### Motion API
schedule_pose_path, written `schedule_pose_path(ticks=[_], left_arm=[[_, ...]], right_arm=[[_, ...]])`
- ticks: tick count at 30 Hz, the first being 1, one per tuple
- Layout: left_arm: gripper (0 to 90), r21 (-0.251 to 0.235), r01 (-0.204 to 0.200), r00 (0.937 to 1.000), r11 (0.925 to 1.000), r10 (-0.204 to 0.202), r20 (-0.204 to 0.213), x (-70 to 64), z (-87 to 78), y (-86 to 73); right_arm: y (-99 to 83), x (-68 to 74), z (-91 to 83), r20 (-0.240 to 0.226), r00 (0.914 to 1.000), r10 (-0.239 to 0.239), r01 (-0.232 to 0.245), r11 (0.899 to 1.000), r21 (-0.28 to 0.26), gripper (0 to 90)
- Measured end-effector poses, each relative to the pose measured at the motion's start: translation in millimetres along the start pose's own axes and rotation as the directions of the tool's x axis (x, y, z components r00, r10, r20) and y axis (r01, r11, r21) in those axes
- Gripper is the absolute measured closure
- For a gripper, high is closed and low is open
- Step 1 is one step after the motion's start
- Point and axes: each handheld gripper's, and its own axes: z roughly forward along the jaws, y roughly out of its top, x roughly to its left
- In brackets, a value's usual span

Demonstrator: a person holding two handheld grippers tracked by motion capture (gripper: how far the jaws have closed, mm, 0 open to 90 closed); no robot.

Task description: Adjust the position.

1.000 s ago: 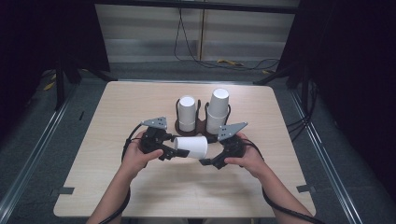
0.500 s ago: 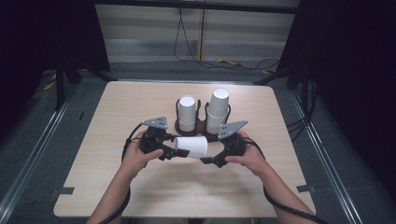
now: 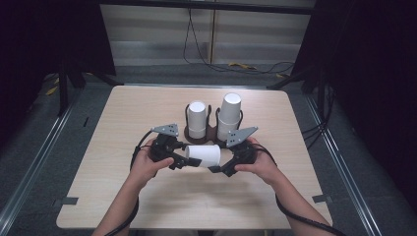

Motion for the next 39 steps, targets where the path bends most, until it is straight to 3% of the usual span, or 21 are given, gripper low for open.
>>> schedule_pose_path(ticks=[26, 33, 39], left_arm=[[31.5, -0.001, 0.004, 0.9998, 1.0, -0.004, 0.021, 1.4, 4.1, -2.2], [31.1, -0.009, -0.005, 0.9999, 1.0, 0.005, 0.01, 0.6, 3.2, -1.5], [26.9, 0.013, -0.01, 0.9998, 0.9999, 0.011, -0.015, -0.2, 2.9, -0.9]], right_arm=[[2.9, 0.9, 6.5, -0.02, 0.9994, -0.03, 0.03, 0.999, 0.027, 16.3], [2.8, 0.7, 5.8, -0.021, 0.9995, -0.026, 0.026, 0.999, 0.028, 17.3], [1.6, -0.3, 3.6, -0.02, 0.9995, -0.023, 0.024, 0.999, 0.035, 18.0]])
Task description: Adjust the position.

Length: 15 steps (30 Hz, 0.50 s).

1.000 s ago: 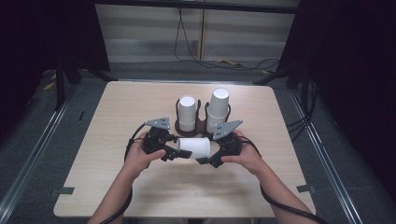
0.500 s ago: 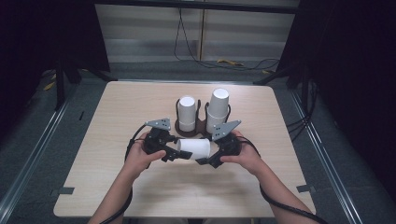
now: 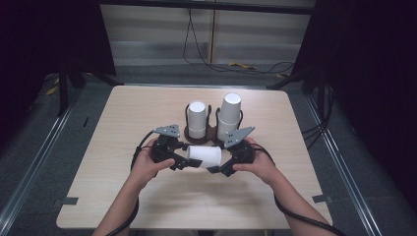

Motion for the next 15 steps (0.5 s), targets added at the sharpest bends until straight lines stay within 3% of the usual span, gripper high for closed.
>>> schedule_pose_path(ticks=[4, 8, 15], left_arm=[[20.9, -0.005, -0.002, 0.9999, 1.0, 0.002, -0.015, 0.3, -1.2, -0.2], [17.2, 0.02, -0.016, 0.9979, 0.9997, 0.017, -0.063, 0.1, -3.0, 0.6], [16.8, 0.115, -0.078, 0.988, 0.9903, 0.093, -0.124, -5.6, 0.4, 2.6]], right_arm=[[-1.4, -1.3, -3.4, 0.01, 0.9999, 0.003, -0.003, 1.0, 0.003, 18.7], [-2.5, -2.1, -4.9, 0.012, 0.9999, 0.005, -0.005, 1.0, 0.015, 18.9], [-3.0, -3.6, -8.9, 0.03, 0.9995, 0.009, -0.011, 0.998, 0.068, 19.0]])
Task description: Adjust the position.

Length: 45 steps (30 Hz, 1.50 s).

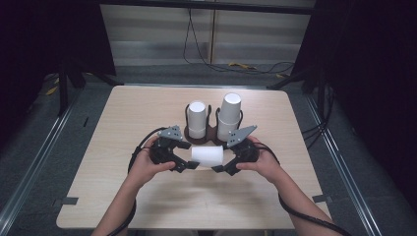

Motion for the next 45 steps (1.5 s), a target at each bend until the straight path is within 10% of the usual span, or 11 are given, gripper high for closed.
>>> schedule_pose_path(ticks=[26, 45], left_arm=[[16.8, 0.075, -0.054, 0.9971, 0.9957, 0.058, -0.05, -3.2, 9.1, -3.3], [16.4, 0.11, -0.094, 0.9934, 0.9895, 0.101, -0.055, -5.9, 12.2, -2.2]], right_arm=[[15.4, 2.1, -7.6, 0.008, 0.9962, -0.087, 0.084, 0.974, 0.212, 19.3], [24.8, 3.7, -3.2, -0.001, 0.9927, -0.121, 0.117, 0.956, 0.267, 19.5]])
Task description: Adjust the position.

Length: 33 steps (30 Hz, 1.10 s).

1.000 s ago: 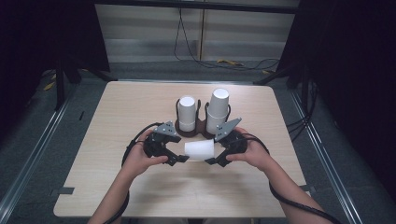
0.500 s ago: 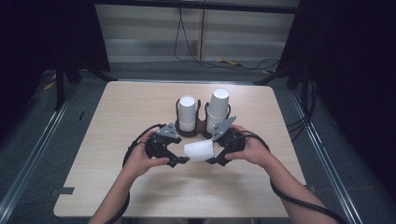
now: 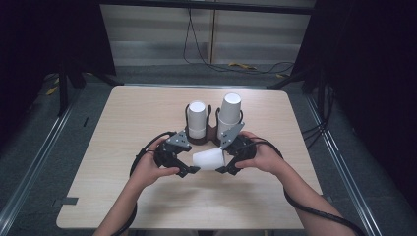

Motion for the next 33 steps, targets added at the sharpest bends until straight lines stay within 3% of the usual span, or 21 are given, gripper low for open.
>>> schedule_pose_path(ticks=[19, 23, 33], left_arm=[[16.4, -0.01, 0.007, 1.0, 0.9999, -0.007, 0.005, -1.0, 1.1, -0.8], [16.4, -0.016, 0.007, 1.0, 0.9999, -0.007, 0.005, -0.5, 1.2, -1.2], [16.4, -0.009, 0.0, 0.9999, 1.0, 0.0, 0.011, -1.6, 2.5, -1.0]], right_arm=[[11.5, 0.5, -2.7, 0.007, 0.999, -0.045, 0.044, 0.994, 0.097, 19.9], [14.9, 0.0, -4.3, 0.005, 0.998, -0.063, 0.063, 0.994, 0.095, 20.0], [14.9, -0.3, -3.1, -0.003, 0.9983, -0.058, 0.058, 0.991, 0.119, 20.1]])
